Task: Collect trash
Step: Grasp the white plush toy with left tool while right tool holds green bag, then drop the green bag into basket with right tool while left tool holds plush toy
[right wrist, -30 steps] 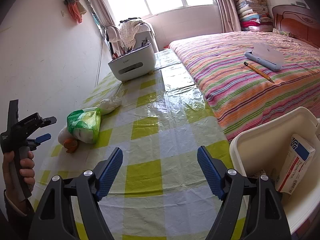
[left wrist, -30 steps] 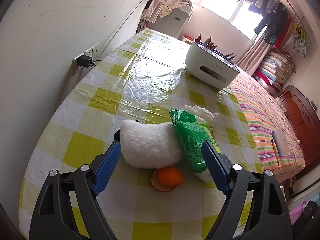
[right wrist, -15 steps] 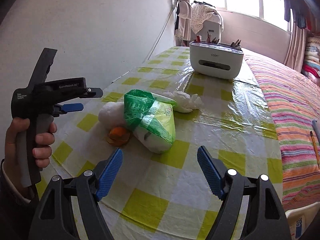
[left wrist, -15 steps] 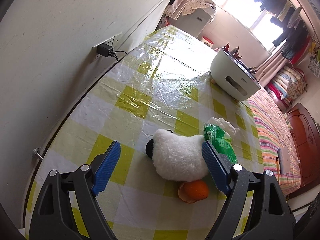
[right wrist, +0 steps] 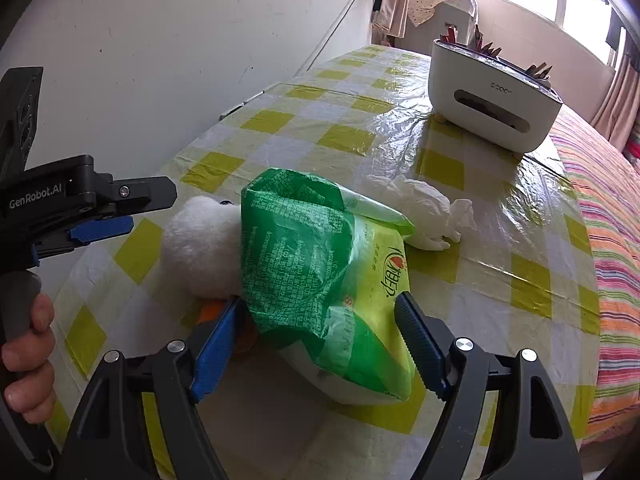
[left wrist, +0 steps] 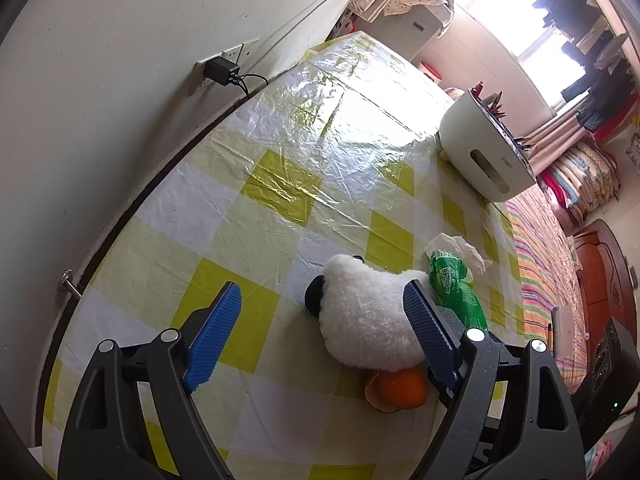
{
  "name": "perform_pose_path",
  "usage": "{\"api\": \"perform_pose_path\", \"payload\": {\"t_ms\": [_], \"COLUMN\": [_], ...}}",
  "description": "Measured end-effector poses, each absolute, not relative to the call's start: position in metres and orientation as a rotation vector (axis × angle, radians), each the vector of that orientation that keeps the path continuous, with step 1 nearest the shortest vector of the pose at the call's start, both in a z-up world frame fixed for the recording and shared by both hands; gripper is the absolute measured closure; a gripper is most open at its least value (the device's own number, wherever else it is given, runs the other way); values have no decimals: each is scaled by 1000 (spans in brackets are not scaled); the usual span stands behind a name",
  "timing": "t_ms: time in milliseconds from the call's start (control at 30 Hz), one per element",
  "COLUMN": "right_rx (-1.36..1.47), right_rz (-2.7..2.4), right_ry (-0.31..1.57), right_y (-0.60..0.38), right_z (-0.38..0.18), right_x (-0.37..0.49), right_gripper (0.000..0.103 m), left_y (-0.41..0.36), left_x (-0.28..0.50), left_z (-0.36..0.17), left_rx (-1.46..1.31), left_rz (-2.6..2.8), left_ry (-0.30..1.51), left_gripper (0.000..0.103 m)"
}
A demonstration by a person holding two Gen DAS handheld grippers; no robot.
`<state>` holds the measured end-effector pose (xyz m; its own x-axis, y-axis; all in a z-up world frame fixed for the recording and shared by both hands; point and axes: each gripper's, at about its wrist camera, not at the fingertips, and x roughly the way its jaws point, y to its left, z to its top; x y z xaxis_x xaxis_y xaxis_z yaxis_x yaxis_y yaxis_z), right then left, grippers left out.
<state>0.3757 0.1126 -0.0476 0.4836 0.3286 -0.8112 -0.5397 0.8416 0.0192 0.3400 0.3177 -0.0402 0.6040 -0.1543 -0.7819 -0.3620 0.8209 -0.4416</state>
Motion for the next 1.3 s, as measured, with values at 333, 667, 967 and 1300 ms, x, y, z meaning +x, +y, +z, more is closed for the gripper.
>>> {"api": "perform_pose_path", "payload": {"t_ms": [333,667,967,1300], "right_rx": [-139,113,192,273], "right_rz": [549,591,591,577], "right_ry": [894,848,830,786], "right_y": [73,1,-21,-54], "right_z": [-48,-50,-50,-47], "right_x": [377,334,317,306], "right_gripper": [60,60,60,60], "left_y": [307,287,260,257], "left_x": [349,365,383,374], "left_z": [-46,-52,-64,-58], "left_rx": [-588,-575,-501,-510], "left_rz": [128,63,41,44], "left_ry": [954,973,1004,963], "left_gripper": [21,21,19,46]}}
